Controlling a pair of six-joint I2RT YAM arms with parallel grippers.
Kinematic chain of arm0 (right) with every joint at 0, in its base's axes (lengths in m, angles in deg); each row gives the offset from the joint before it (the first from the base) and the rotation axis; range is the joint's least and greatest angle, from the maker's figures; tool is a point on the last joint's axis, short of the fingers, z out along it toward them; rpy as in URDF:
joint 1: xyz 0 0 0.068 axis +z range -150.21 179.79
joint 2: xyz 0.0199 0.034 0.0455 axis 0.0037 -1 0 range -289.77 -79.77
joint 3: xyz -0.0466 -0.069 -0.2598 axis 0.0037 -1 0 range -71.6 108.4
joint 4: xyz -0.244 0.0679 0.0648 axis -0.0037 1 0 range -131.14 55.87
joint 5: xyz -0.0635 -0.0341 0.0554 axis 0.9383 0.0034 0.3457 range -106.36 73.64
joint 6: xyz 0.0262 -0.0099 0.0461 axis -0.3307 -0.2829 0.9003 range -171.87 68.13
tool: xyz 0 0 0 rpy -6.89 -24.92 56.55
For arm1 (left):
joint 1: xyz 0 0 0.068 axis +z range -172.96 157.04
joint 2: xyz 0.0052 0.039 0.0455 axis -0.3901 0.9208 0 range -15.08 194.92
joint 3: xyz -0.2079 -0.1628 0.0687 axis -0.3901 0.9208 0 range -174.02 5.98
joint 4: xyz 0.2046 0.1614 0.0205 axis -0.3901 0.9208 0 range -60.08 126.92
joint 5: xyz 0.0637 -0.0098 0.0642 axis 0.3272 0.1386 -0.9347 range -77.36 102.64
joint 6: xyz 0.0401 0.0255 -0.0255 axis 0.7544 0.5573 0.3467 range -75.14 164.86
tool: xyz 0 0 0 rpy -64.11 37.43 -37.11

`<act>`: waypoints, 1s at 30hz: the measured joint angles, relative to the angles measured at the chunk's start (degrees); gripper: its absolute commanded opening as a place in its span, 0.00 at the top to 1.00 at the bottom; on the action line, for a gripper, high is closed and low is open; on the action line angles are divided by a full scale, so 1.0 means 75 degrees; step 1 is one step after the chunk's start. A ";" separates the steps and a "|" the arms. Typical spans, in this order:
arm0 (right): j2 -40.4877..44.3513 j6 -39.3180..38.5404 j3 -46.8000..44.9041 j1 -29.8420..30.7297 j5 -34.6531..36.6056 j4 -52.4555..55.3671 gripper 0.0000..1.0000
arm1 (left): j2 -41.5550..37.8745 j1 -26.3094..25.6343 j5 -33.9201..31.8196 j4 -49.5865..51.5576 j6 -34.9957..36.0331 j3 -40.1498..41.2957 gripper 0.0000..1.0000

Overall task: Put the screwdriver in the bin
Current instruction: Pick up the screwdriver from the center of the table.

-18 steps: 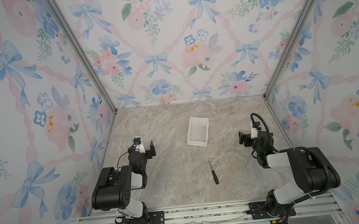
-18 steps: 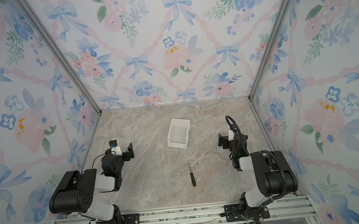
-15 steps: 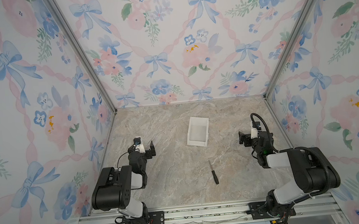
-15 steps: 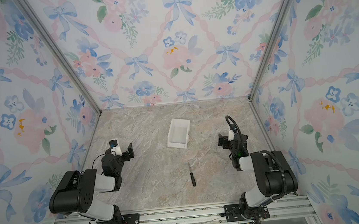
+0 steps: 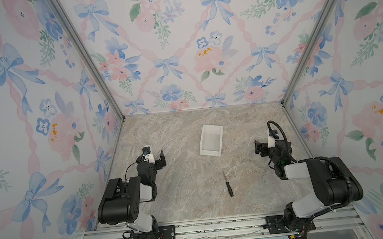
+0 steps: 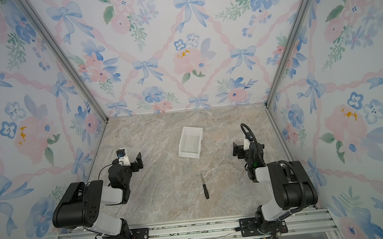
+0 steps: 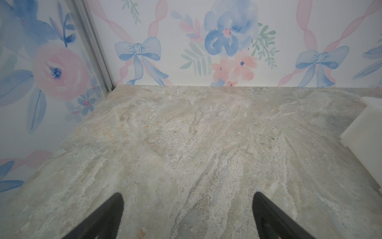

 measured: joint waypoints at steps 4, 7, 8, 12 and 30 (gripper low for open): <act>0.0096 0.0000 0.0119 0.0064 0.0309 0.0408 0.03 | 0.0000 -0.0035 0.0035 0.0017 0.0099 -0.0041 0.02; 0.0664 0.0003 0.0860 0.0163 0.0720 0.1985 0.03 | -0.0067 -0.0061 0.0213 0.0539 0.0210 -0.0306 0.02; 0.0962 0.0035 0.1236 0.0221 0.0833 0.2565 0.03 | -0.0160 -0.0064 0.0274 0.1113 0.0259 -0.0580 0.02; 0.2052 0.0522 0.2585 0.0443 0.0953 0.4540 0.03 | -0.0361 -0.0064 0.0516 0.3719 0.0434 -0.2576 0.02; 0.4086 0.4243 0.2766 0.6991 0.1897 1.1028 0.23 | -0.3515 -0.0691 0.2066 1.1788 0.2384 -0.5135 0.02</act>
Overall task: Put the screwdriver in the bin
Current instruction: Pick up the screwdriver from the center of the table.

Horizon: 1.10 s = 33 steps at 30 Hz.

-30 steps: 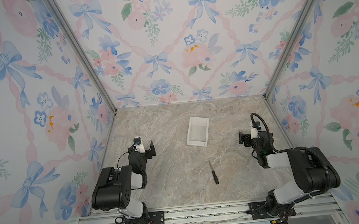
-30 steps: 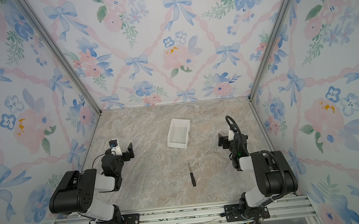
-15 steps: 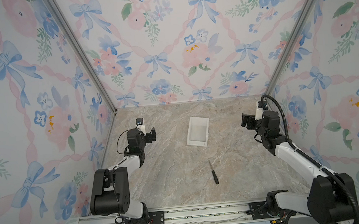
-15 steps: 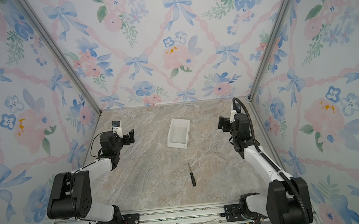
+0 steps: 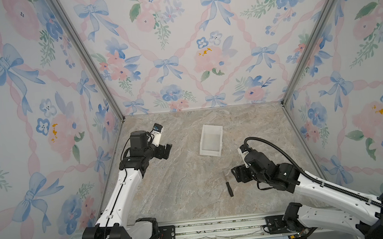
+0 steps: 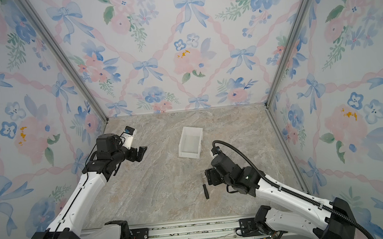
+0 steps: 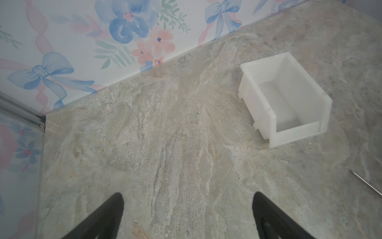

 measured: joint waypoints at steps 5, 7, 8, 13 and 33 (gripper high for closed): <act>-0.0944 0.1043 -0.0184 0.1271 0.0175 0.0137 0.27 | -0.0650 -0.0146 0.0029 0.0487 0.0003 0.0207 0.02; -0.1521 0.1329 -0.0192 0.1489 0.0172 0.0067 0.30 | -0.0740 -0.0146 0.0026 0.0577 -0.0017 0.0251 0.02; -0.1821 0.1466 -0.0189 0.1577 0.0175 0.0029 0.32 | -0.0764 -0.0146 0.0023 0.0644 -0.0047 0.0259 0.02; -0.2783 0.1938 -0.0189 0.1676 0.0172 -0.0300 0.39 | -0.0761 -0.0160 -0.0041 0.0790 -0.0082 0.0265 0.02; -0.3949 0.2200 0.0184 0.1507 0.0096 -0.0597 0.59 | -0.0758 -0.0169 -0.0055 0.1029 -0.0251 0.0262 0.02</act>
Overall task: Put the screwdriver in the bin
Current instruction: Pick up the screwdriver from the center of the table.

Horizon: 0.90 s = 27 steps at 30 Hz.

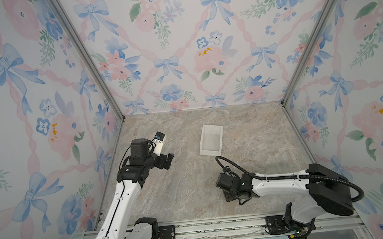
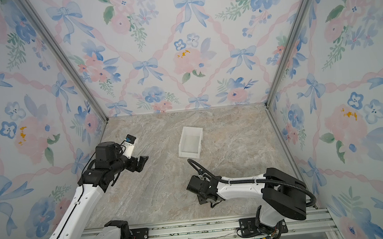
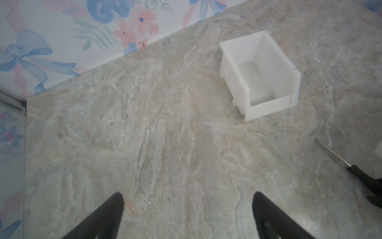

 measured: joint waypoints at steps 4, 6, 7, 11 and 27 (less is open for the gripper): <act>-0.0052 -0.0003 0.0044 -0.0050 0.0020 0.0000 0.63 | 0.0000 0.0000 0.0085 0.0003 -0.0085 0.0000 0.02; -0.0073 0.0000 0.0055 -0.0085 0.0023 -0.0003 0.66 | 0.0000 -0.0012 0.0096 0.0003 -0.0117 0.0000 0.02; -0.0082 -0.0003 0.0064 -0.0099 0.0026 -0.0003 0.69 | 0.0000 -0.0017 0.0108 0.0003 -0.0140 0.0000 0.02; -0.0131 -0.0006 0.0099 -0.0114 0.0041 -0.0029 0.74 | 0.0000 -0.0050 0.0108 0.0003 -0.0166 0.0000 0.02; -0.0096 -0.0160 0.0125 -0.0160 0.0006 0.0006 0.80 | 0.0087 -0.0099 0.0079 0.0041 -0.0137 -0.0277 0.02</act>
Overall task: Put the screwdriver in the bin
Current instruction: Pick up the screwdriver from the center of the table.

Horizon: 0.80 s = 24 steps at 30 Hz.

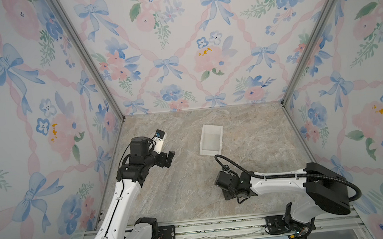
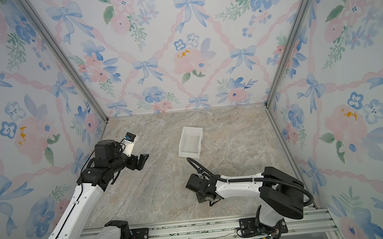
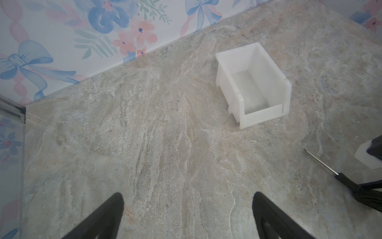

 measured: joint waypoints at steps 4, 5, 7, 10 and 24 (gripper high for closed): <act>0.0259 -0.0149 0.0032 -0.0169 -0.0105 0.0341 0.80 | 0.0064 -0.0038 -0.0006 0.0026 0.0003 -0.0050 0.02; 0.0373 -0.0216 0.0058 -0.0242 -0.0143 0.0437 0.80 | 0.0073 -0.0044 -0.0006 0.0023 0.0009 -0.0070 0.02; 0.0612 -0.0326 0.0163 -0.0396 -0.0192 0.0621 0.80 | 0.0085 -0.0050 -0.0041 0.0026 0.0038 -0.0096 0.02; 0.0933 -0.0551 0.0437 -0.0734 -0.0361 0.0854 0.80 | 0.0085 -0.0050 -0.0085 0.0023 0.0067 -0.0096 0.02; 0.0697 -0.2028 0.2661 -0.2530 -0.1300 0.1425 0.80 | 0.0085 -0.0087 -0.0117 0.0105 0.0090 -0.0329 0.02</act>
